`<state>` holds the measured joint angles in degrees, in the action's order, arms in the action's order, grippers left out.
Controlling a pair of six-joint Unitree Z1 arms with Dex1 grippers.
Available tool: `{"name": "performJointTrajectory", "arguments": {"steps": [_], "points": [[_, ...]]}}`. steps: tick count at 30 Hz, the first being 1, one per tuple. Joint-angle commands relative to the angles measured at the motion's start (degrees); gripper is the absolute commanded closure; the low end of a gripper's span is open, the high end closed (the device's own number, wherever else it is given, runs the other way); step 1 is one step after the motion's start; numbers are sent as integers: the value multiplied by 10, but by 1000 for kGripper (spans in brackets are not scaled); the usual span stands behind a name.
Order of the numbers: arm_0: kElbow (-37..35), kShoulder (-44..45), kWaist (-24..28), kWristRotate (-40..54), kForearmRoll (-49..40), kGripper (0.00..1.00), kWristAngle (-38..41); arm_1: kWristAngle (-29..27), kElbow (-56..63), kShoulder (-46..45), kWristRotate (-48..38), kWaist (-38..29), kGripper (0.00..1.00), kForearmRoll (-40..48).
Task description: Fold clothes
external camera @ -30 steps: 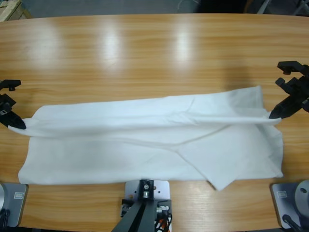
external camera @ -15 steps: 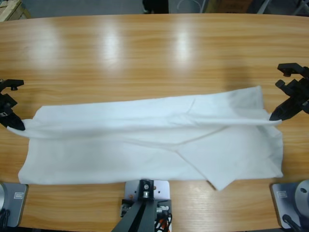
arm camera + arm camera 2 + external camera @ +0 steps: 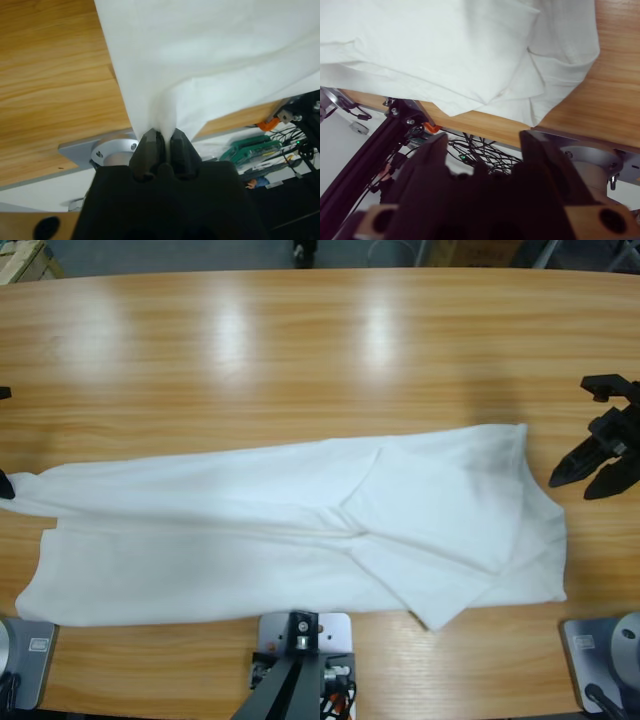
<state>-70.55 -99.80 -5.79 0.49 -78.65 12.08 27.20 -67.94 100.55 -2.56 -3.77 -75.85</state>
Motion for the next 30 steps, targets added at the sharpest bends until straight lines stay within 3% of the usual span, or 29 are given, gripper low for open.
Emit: {"name": "performJointTrajectory", "arguments": {"steps": [1,8,11,14,15,17,18,19,22,26,28,30], "points": [[-3,20,-15,-8,-15,655,5,-7,12,4,-6,-5,0,4],[-3,6,-22,-6,-14,644,13,-6,13,1,-5,-5,0,5],[-22,-3,-35,8,-8,652,87,0,14,0,-5,-8,23,12],[-15,1,-82,2,74,653,99,1,16,-10,-5,-32,24,31],[-7,0,-106,2,112,656,96,2,19,-20,-7,-43,67,46],[3,-33,-156,-2,157,682,84,5,37,-50,-22,-66,318,83],[0,-58,-173,-17,157,762,75,5,45,-61,-29,-70,428,92],[2,-73,-188,-46,160,800,69,5,52,-71,-34,-70,441,100],[6,-92,-266,-168,196,775,15,2,72,-97,-46,-70,441,124],[-29,-140,-300,-247,215,794,12,2,95,-101,-54,-70,441,152],[-36,-162,-309,-261,230,993,11,2,99,-102,-54,-70,441,158],[-34,-179,-319,-263,255,1000,0,1,101,-103,-54,-70,441,159]]}}
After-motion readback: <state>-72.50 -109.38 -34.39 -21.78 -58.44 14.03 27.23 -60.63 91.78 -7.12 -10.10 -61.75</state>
